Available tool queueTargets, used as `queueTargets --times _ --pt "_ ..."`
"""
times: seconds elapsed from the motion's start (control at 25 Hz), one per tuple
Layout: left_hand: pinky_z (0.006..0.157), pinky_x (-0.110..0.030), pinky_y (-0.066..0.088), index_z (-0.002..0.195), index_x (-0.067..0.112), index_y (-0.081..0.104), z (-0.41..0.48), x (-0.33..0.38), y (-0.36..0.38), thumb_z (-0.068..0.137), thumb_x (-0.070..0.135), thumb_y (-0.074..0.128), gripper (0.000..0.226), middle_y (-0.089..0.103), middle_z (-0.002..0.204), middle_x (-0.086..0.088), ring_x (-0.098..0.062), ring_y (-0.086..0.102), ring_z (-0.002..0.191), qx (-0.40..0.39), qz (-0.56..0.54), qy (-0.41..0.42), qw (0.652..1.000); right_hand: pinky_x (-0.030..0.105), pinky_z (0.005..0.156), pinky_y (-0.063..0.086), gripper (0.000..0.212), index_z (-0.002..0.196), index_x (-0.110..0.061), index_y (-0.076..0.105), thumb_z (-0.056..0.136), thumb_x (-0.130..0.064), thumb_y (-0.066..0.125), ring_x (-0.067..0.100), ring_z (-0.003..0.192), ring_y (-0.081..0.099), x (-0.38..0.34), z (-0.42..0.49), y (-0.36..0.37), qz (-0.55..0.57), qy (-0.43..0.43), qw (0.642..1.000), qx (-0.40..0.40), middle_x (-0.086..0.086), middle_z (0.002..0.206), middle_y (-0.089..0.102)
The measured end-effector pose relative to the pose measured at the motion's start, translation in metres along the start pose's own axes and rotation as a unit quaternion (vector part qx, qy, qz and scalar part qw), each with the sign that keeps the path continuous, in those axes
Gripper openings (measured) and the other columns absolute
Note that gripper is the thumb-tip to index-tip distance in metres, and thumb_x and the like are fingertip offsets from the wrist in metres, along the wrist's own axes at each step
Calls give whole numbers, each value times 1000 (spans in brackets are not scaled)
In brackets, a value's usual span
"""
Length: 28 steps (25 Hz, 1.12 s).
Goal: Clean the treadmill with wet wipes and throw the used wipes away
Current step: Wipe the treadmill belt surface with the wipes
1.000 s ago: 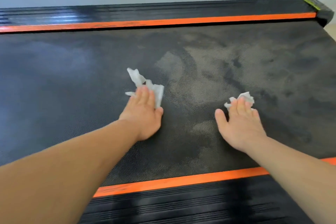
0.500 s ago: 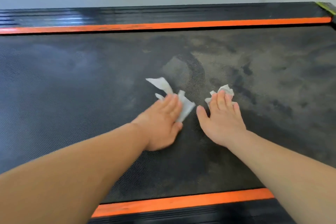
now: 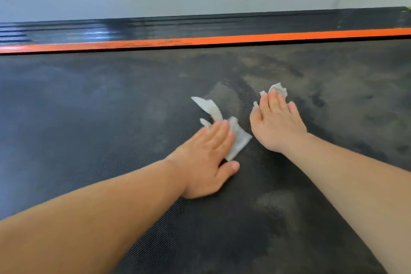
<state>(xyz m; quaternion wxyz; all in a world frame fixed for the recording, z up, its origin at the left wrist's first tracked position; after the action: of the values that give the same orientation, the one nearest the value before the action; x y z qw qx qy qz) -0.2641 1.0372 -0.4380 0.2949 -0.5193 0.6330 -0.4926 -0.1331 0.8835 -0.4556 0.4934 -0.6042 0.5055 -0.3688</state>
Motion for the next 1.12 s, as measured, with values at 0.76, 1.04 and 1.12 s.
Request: queueTargets --times 0.76,1.04,1.12 --pt "128 -41 -3 162 9 -6 55 -1 -14 96 57 -2 81 -13 170 -10 -21 -17 156 5 65 73 995 40 115 16 51 159 -20 25 109 -28 31 14 133 16 16 12 -42 71 -67 995 32 1 163 20" --pt "126 -41 -8 159 4 -12 58 17 -27 105 54 16 79 -14 169 -15 -26 -17 156 24 26 -47 998 43 122 8 51 158 -16 26 108 -24 30 19 149 21 3 9 -23 25 -145 989 14 5 165 21" --pt "127 -40 -9 161 10 -12 38 63 -11 106 53 17 75 -16 169 -9 -21 -20 155 -13 30 92 995 46 124 3 53 161 -18 20 108 -22 29 18 155 12 6 12 -23 26 -139 990 5 3 169 14"
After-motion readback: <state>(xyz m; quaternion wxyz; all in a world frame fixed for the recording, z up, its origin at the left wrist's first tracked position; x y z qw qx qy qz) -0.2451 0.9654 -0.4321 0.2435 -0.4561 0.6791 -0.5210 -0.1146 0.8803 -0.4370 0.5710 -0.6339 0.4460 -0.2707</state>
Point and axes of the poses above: each hand's wrist, its own z-axis towards the middle knuckle, its own y-axis out of the palm, x = y × z, the point moved 6 cm from there along z, towards the middle knuckle
